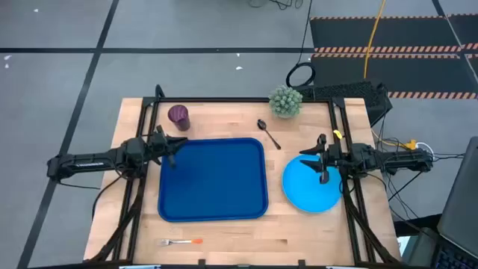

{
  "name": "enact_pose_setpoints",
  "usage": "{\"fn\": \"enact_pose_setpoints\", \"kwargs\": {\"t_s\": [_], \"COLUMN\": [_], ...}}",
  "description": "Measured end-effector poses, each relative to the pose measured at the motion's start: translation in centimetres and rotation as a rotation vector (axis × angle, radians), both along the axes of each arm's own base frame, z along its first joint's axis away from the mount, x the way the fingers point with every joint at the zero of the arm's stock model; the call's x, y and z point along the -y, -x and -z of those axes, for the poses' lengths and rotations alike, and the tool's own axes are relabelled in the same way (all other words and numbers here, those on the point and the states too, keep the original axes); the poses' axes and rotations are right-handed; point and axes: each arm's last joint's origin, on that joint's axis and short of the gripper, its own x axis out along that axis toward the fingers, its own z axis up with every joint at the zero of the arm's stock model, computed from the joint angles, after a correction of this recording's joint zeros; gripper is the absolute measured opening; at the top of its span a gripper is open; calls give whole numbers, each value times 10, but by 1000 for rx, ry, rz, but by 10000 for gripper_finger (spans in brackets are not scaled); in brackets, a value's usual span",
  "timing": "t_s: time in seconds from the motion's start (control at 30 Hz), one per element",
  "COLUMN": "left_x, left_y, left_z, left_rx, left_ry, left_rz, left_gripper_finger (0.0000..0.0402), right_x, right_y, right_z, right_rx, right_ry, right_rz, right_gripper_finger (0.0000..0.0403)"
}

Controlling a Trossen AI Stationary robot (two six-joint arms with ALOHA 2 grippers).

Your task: Pick and place plate/cup/fork/spoon on tray

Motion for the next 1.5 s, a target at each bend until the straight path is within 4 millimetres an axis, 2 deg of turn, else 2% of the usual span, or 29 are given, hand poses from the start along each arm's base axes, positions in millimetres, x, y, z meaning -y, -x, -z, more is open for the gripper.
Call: {"fn": "enact_pose_setpoints", "kwargs": {"t_s": [1.3, 1.5], "left_x": [0, 0], "left_y": [0, 0], "left_z": [0, -7], "left_rx": [1, 77], "left_ry": [0, 0], "left_rz": [0, -1], "left_gripper_finger": [37, 37], "right_x": [0, 0], "right_y": [0, 0], "right_z": [0, 0], "right_rx": [0, 0], "right_ry": [0, 0], "right_rz": [0, 0], "right_gripper_finger": [151, 151]}}
